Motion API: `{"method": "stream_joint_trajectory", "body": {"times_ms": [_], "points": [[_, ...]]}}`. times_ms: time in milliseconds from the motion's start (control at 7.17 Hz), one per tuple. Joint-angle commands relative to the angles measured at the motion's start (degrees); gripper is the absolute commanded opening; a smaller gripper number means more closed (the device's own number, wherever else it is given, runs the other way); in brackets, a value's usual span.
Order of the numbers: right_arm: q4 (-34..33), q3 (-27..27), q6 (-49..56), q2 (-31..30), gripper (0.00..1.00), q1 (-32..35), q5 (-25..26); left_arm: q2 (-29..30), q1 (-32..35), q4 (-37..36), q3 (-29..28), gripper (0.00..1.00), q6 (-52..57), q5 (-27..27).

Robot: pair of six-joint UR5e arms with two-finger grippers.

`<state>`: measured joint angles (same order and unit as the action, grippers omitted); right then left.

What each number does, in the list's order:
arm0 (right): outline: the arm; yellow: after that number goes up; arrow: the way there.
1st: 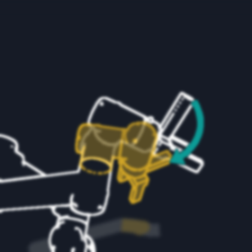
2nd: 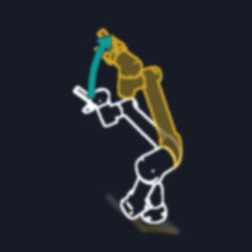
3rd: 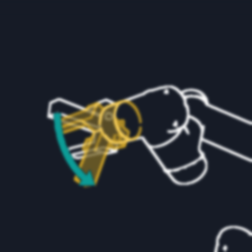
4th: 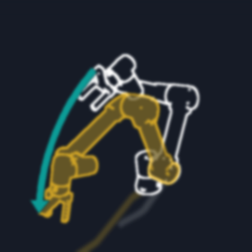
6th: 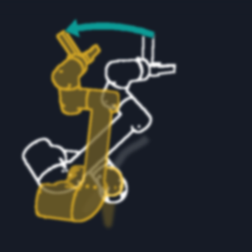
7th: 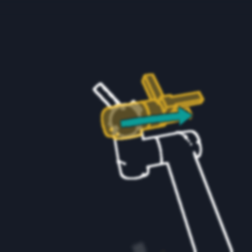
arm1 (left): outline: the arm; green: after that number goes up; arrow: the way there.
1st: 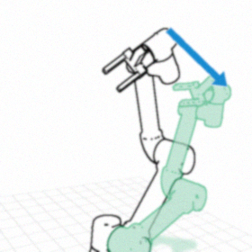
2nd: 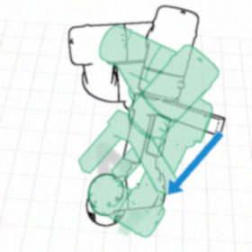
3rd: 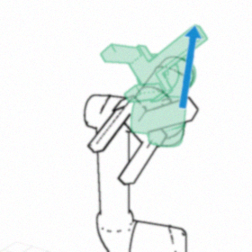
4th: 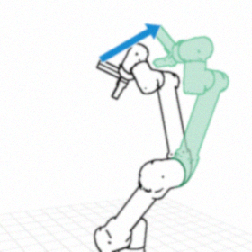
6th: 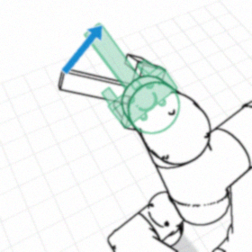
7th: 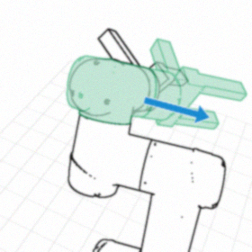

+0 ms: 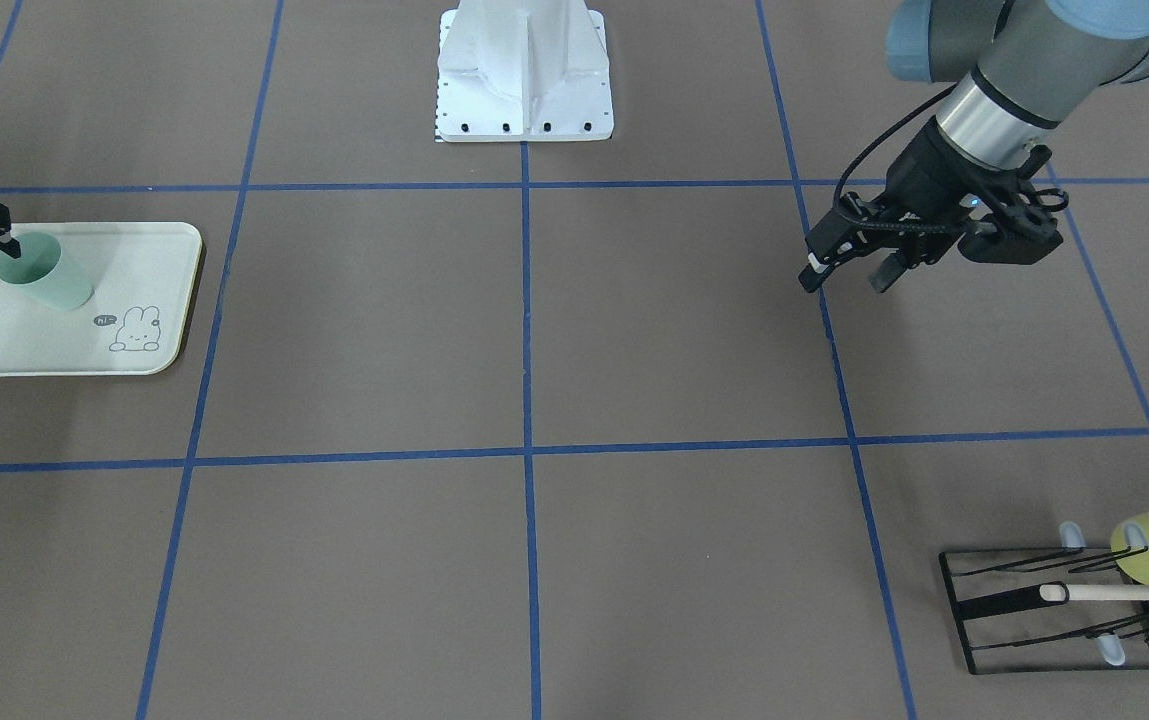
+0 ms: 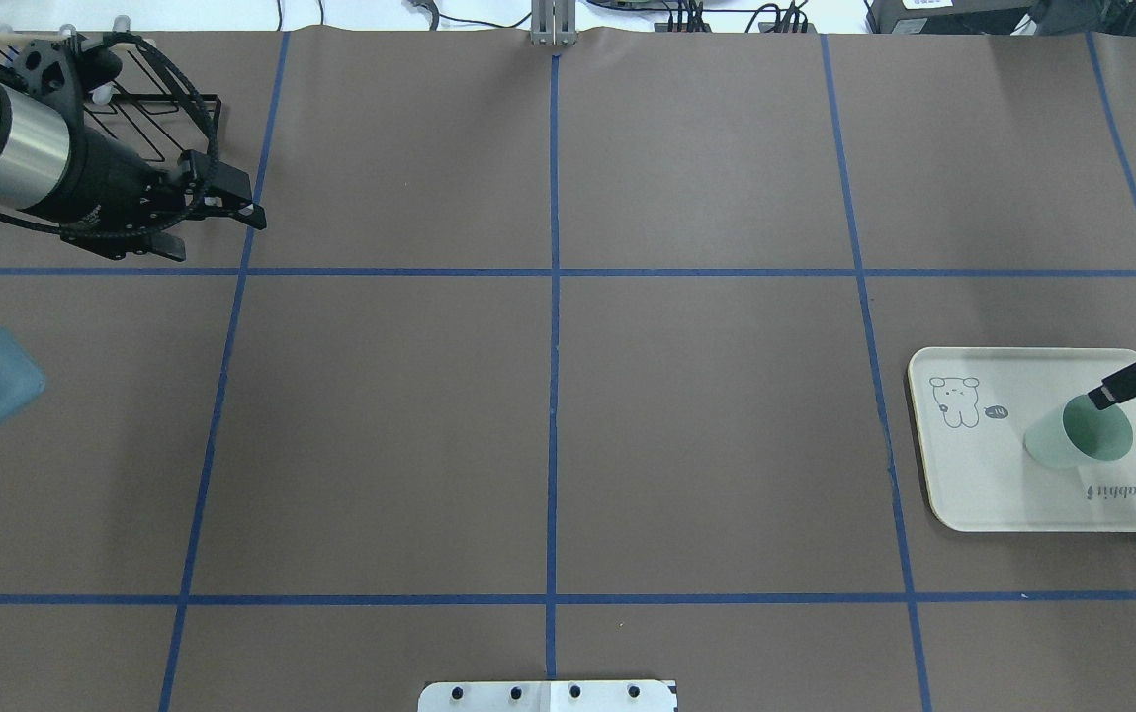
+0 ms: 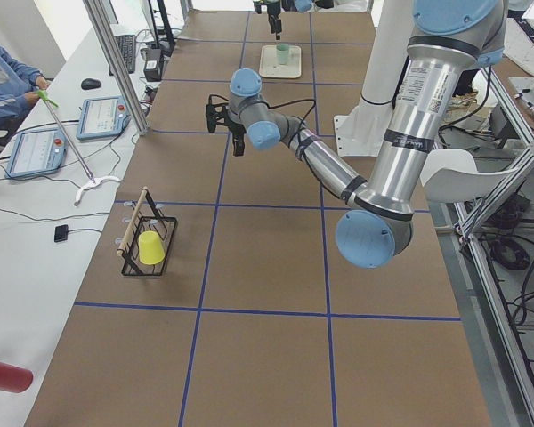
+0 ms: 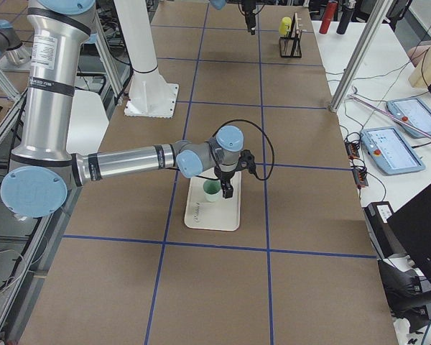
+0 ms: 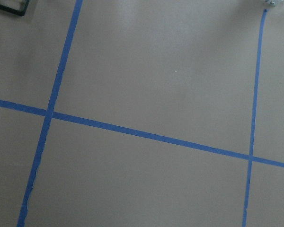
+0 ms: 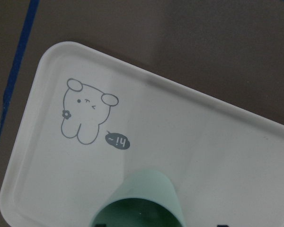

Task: Left arm grabs green cup and hands to right arm on tray

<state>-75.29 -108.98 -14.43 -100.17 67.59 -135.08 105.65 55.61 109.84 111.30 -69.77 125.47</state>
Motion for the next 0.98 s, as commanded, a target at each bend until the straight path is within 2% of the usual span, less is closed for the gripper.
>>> {"method": "stream_joint_trajectory", "body": {"times_ms": [0, 279, 558, 697, 837], "points": [[-0.56, -2.38, 0.37, 0.15, 1.0, 7.71, -0.45, -7.07, 4.74, -3.29, 2.85, 1.0, 16.31, -0.4], [-2.91, -2.12, 0.63, 0.41, 1.0, 10.71, -0.71, -19.45, 11.77, -3.31, 3.05, 1.0, 38.71, 0.12], [-9.42, -1.86, 3.77, 2.79, 1.0, 15.01, -0.71, -25.12, 18.44, -5.58, 0.69, 1.0, 58.26, 0.39], [-11.01, -1.42, 5.71, 2.79, 1.0, 16.42, -0.63, -26.53, 23.61, -5.94, -3.15, 1.0, 66.17, 2.22], [-11.98, -1.42, 7.04, 2.44, 1.0, 17.22, -0.1, -26.37, 28.63, -5.95, -8.94, 1.0, 68.6, 9.72]]}}
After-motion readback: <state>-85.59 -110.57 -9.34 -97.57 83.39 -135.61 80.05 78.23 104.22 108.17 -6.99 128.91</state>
